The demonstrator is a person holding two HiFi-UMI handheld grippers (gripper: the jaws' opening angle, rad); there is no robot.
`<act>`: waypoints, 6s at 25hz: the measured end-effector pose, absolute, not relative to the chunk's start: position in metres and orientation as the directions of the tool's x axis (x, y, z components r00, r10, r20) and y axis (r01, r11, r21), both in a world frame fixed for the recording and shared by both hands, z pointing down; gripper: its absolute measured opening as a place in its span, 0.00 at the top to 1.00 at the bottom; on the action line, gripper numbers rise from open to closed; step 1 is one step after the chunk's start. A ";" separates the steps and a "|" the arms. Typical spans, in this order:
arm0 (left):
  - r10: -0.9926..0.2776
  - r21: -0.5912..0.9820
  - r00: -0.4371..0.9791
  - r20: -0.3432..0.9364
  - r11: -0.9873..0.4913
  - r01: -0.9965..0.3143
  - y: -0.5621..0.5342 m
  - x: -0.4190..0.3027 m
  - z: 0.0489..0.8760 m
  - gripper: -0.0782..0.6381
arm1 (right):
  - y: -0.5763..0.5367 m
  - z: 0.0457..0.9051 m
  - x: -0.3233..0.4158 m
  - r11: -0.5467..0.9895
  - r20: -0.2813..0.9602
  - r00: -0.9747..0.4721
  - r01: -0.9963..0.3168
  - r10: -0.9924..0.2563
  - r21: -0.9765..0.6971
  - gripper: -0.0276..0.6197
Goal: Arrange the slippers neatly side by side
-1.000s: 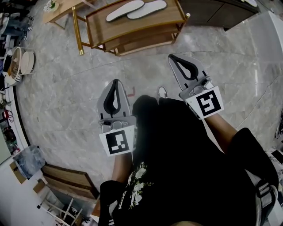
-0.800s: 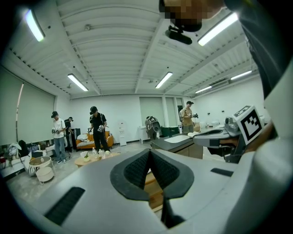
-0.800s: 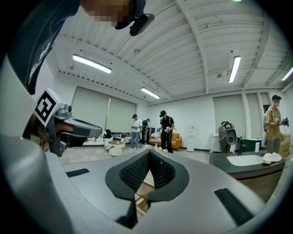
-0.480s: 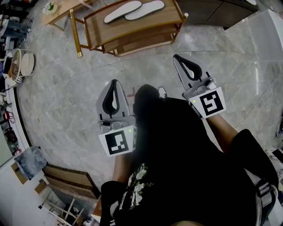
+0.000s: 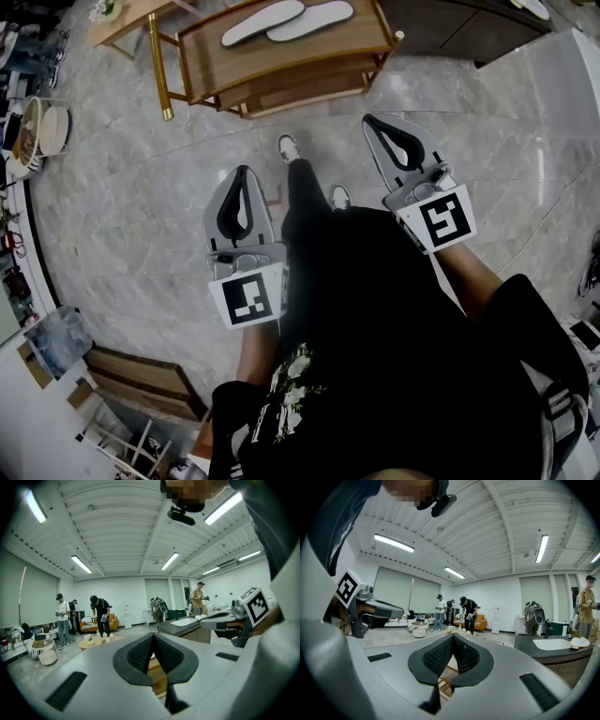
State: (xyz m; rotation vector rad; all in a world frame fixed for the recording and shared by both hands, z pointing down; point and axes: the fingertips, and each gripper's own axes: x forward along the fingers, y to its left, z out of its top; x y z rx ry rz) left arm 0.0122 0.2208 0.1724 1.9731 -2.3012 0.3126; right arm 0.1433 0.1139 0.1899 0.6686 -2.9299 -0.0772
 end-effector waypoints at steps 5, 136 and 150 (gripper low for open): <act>-0.970 -0.099 -0.155 0.185 0.138 -0.985 0.202 -0.001 0.168 0.89 | 0.095 0.187 0.136 0.893 0.111 -0.886 -0.442 -0.450 0.088 0.97; -0.615 -0.150 0.028 0.788 -0.235 -0.960 -0.119 -0.176 0.430 0.85 | -0.132 0.354 -0.042 0.829 0.447 -0.806 -0.517 -0.388 -0.213 0.97; -0.617 0.368 0.201 0.761 0.155 -0.917 -0.080 -0.206 0.447 0.85 | -0.120 0.357 -0.065 0.852 0.450 -0.826 -0.472 -0.338 -0.226 0.97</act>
